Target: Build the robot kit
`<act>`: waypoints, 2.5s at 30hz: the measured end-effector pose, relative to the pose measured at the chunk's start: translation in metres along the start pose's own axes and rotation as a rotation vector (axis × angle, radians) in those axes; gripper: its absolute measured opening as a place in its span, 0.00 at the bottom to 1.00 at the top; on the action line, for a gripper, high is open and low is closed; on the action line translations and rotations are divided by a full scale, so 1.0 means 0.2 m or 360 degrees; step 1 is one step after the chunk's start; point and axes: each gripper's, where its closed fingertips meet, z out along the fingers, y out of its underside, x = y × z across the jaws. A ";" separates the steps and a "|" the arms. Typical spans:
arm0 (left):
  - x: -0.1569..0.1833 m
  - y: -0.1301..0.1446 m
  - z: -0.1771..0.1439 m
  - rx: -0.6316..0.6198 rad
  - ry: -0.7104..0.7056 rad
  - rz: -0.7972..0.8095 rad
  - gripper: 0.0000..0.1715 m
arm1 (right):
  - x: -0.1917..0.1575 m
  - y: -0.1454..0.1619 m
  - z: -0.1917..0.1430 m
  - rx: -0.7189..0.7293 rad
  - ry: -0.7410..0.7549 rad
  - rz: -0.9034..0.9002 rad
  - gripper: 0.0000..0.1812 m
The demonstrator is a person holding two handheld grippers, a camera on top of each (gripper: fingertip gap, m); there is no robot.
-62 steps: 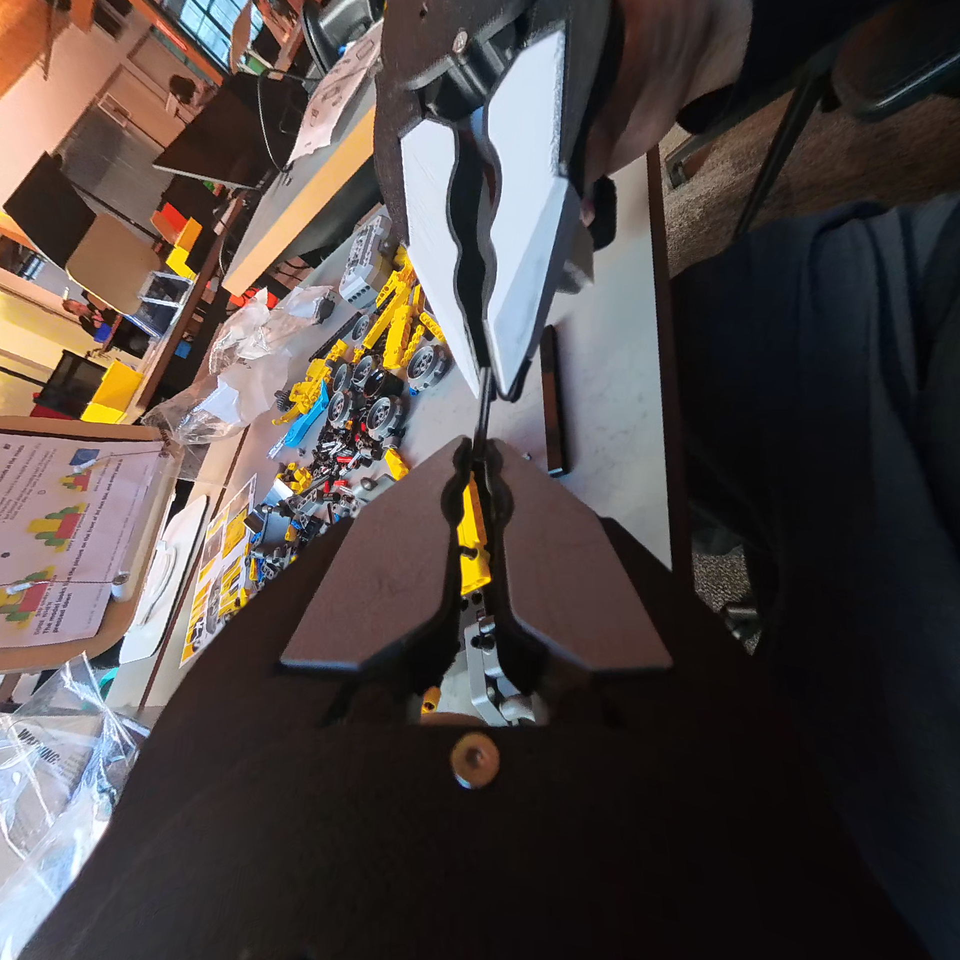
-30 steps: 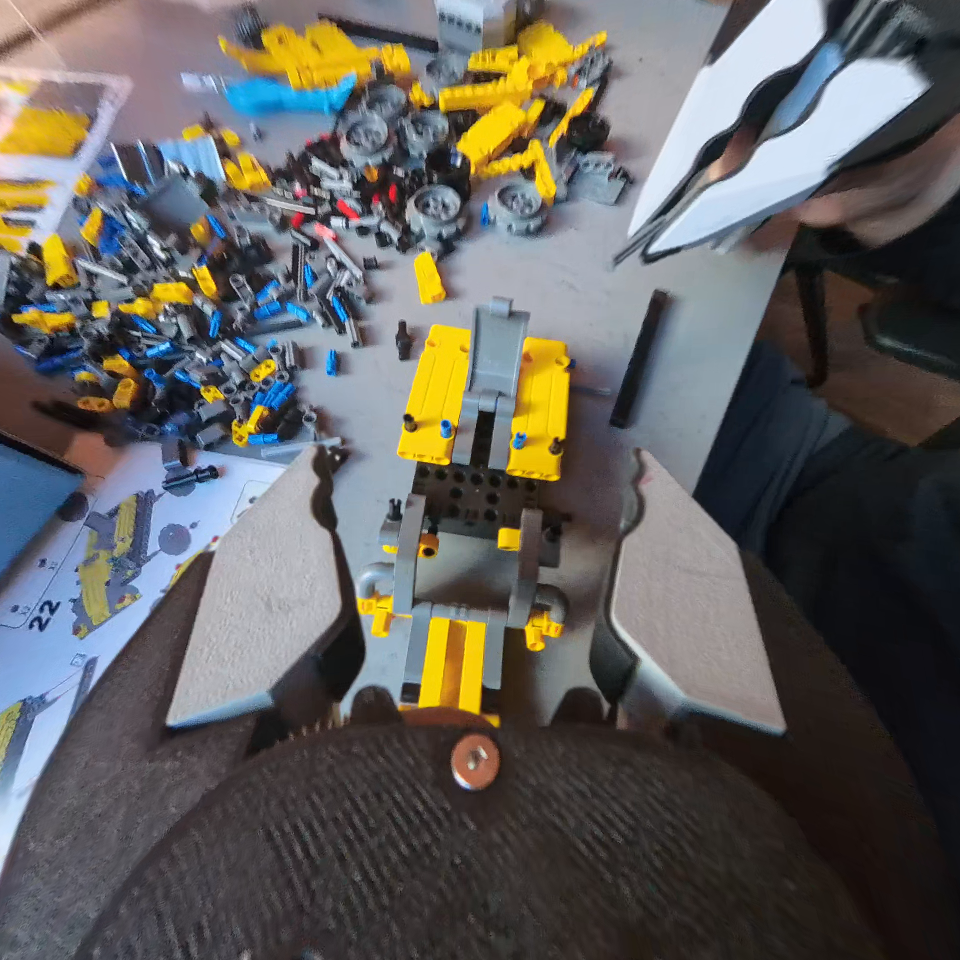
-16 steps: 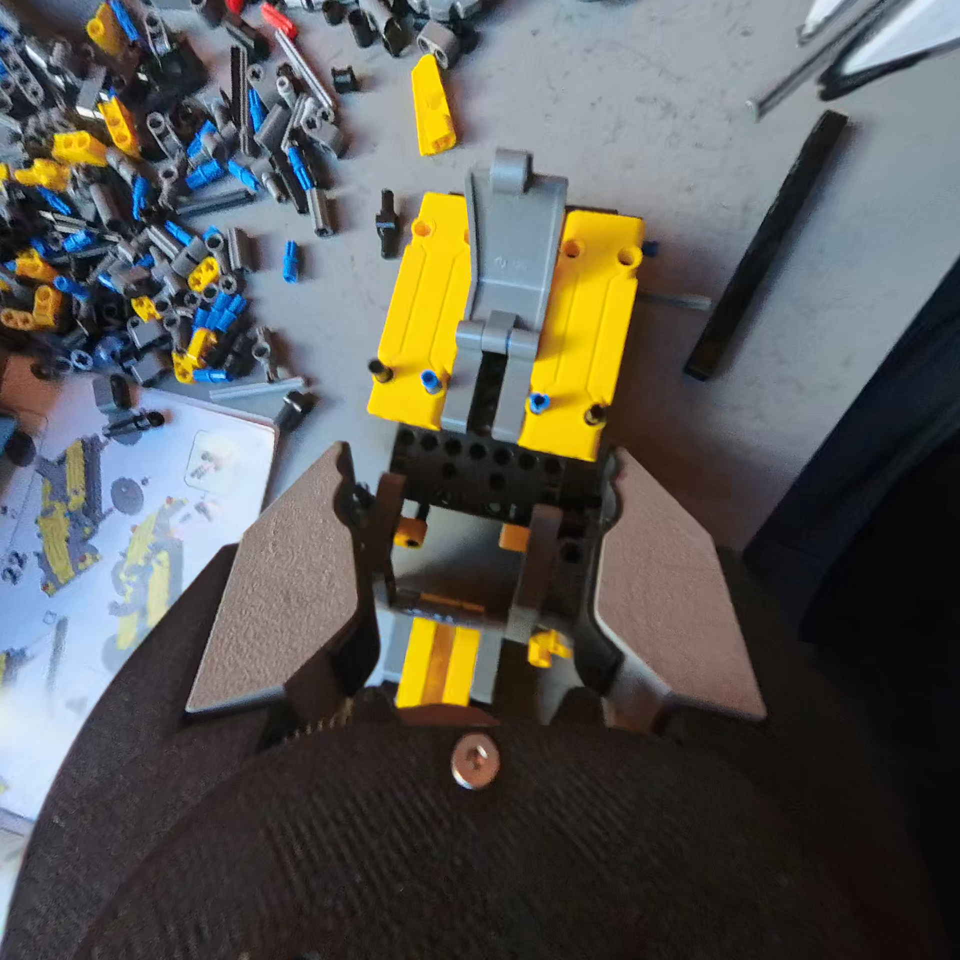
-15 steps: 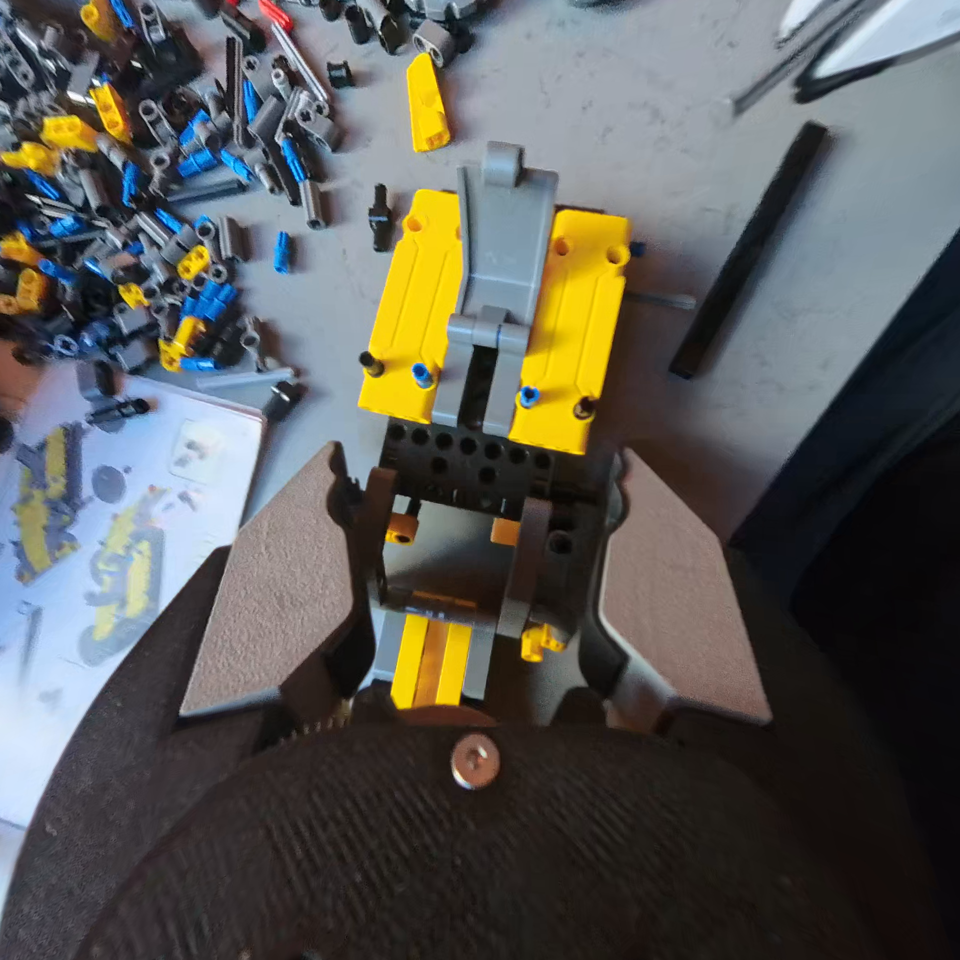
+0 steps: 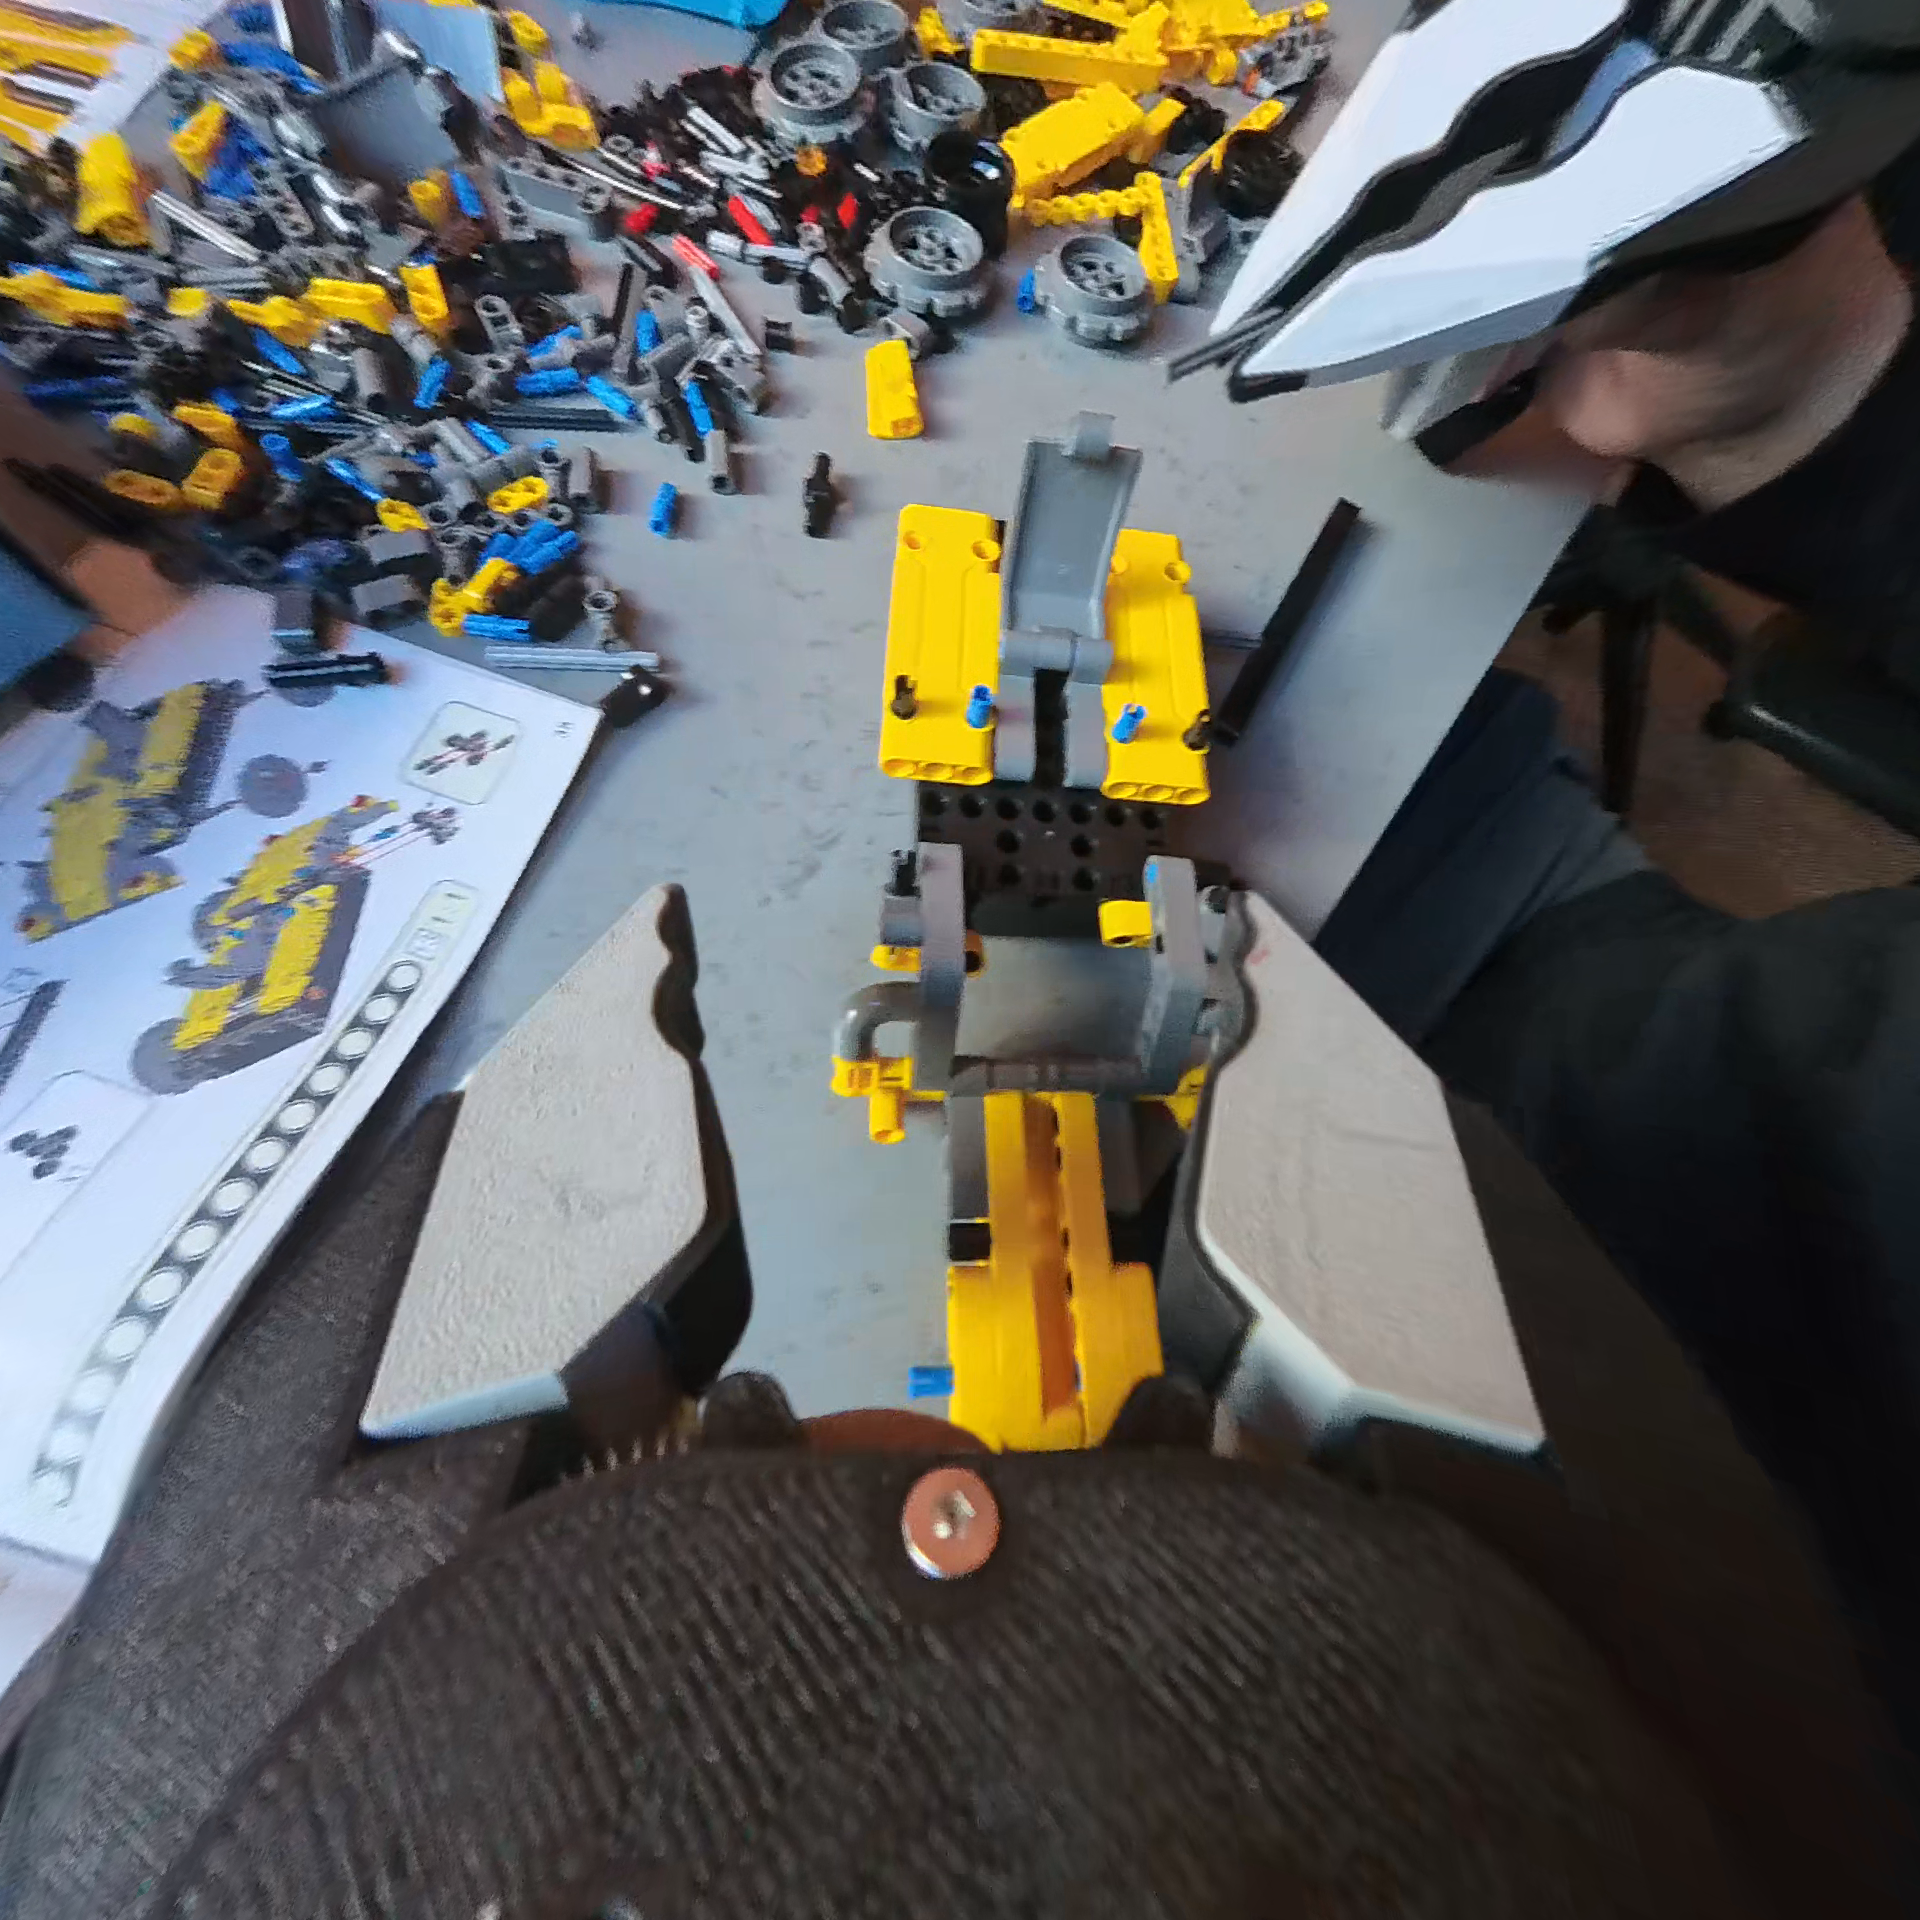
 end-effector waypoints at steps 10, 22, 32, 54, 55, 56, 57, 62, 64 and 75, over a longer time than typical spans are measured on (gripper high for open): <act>0.06 0.04 0.14 -0.0115 -0.0039 0.0106 0.61 | -0.05 0.06 -0.09 -0.0068 0.0069 -0.0098 0.02; 0.01 0.00 0.01 0.0025 -0.0135 0.0108 0.60 | 0.09 0.06 -0.17 0.0016 0.0341 -0.0133 0.02; -0.44 0.15 -0.22 0.0190 -0.0415 -0.0001 0.53 | 0.15 0.06 -0.08 -0.0039 0.0328 -0.0093 0.02; -0.37 0.17 -0.22 0.0225 -0.0056 -0.0157 0.37 | 0.20 0.08 -0.03 -0.0084 0.0329 -0.0006 0.02; -0.37 0.17 -0.22 0.0226 -0.0053 -0.0157 0.36 | 0.20 0.08 -0.03 -0.0084 0.0320 -0.0003 0.02; -0.37 0.17 -0.23 0.0229 -0.0052 -0.0157 0.36 | 0.19 0.08 -0.03 -0.0082 0.0312 -0.0002 0.02; -0.37 0.17 -0.23 0.0230 -0.0053 -0.0156 0.35 | 0.19 0.08 -0.03 -0.0079 0.0306 -0.0001 0.02; -0.37 0.18 -0.21 0.0209 -0.0044 -0.0163 0.35 | 0.19 0.07 -0.03 -0.0052 0.0295 -0.0003 0.02; -0.36 0.17 -0.20 0.0201 -0.0038 -0.0163 0.36 | 0.18 0.06 -0.04 -0.0035 0.0295 -0.0011 0.02; -0.10 -0.01 -0.08 0.0233 0.0114 -0.0136 0.50 | 0.15 0.04 -0.04 -0.0004 0.0262 -0.0071 0.02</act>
